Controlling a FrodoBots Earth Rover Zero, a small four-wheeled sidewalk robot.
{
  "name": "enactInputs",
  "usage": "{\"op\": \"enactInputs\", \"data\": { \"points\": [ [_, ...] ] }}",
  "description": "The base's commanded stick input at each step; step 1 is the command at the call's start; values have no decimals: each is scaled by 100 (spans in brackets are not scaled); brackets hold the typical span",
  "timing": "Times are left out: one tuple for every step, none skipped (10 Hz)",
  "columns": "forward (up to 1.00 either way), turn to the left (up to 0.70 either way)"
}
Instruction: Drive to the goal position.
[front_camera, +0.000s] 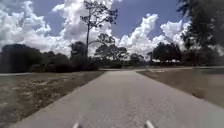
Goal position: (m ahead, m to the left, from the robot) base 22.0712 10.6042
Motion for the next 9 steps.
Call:
{"op": "enactInputs", "data": {
  "points": [
    [100,0],
    [100,0],
    [100,0],
    [100,0],
    [100,0],
    [100,0],
    [100,0],
    [100,0],
    [100,0]
  ]
}}
